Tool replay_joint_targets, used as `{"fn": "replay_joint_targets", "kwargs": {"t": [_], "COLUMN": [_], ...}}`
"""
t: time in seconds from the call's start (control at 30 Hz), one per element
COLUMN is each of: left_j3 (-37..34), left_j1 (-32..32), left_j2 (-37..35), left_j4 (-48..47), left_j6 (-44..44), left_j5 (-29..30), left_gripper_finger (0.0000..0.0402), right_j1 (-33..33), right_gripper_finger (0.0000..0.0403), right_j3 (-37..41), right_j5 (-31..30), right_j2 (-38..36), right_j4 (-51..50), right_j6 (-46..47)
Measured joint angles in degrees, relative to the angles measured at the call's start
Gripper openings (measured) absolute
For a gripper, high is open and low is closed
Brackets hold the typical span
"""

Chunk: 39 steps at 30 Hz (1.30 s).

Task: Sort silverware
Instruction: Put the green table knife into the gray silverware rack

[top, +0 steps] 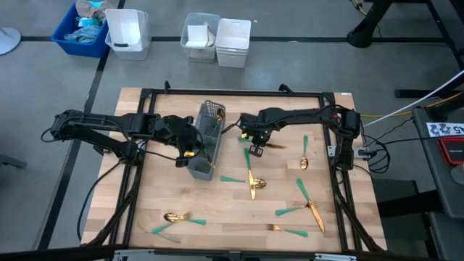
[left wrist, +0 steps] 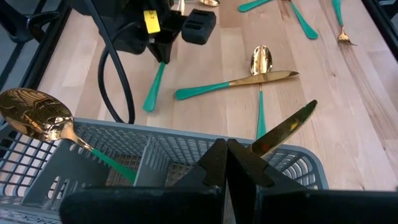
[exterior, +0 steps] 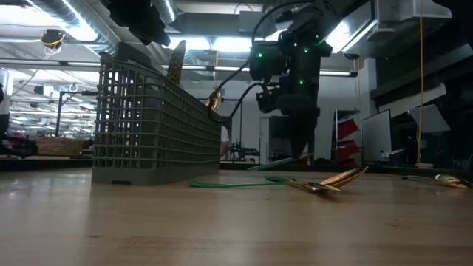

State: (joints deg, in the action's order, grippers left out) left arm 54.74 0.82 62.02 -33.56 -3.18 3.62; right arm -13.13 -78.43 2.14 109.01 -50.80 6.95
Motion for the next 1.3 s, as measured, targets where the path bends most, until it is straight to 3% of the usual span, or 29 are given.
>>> {"fn": "replay_joint_targets", "kwargs": {"t": [0.33,0.57,0.93,1.17,1.3], "left_j3": [0.0,0.0,0.1,0.1,0.1], "left_j1": [0.0,0.0,0.0,0.0,0.0], "left_j2": [0.0,0.0,7.6,12.7,12.8], "left_j4": [0.0,0.4,19.5,22.8,22.6], "left_j6": [0.0,0.2,0.0,-1.9,-2.7], "left_j5": [0.0,0.0,-1.7,-4.4,-4.4], "left_gripper_finger": [0.0004,0.0004,0.0004,0.0004,0.0004], "right_j1": [0.0,0.0,0.7,4.1,5.7], "right_gripper_finger": [0.0031,0.0032,0.0032,0.0033,0.0033], "right_j3": [-6.6,-6.9,-6.9,-6.9,-6.4], "right_j5": [-0.9,-1.6,-2.4,-5.0,-5.2], "right_j2": [-0.1,-0.2,-0.3,-3.0,-3.7], "right_j4": [-7.8,-10.9,-22.6,-24.1,-19.1], "right_j6": [-1.6,-1.6,-0.9,-0.9,1.0]}}
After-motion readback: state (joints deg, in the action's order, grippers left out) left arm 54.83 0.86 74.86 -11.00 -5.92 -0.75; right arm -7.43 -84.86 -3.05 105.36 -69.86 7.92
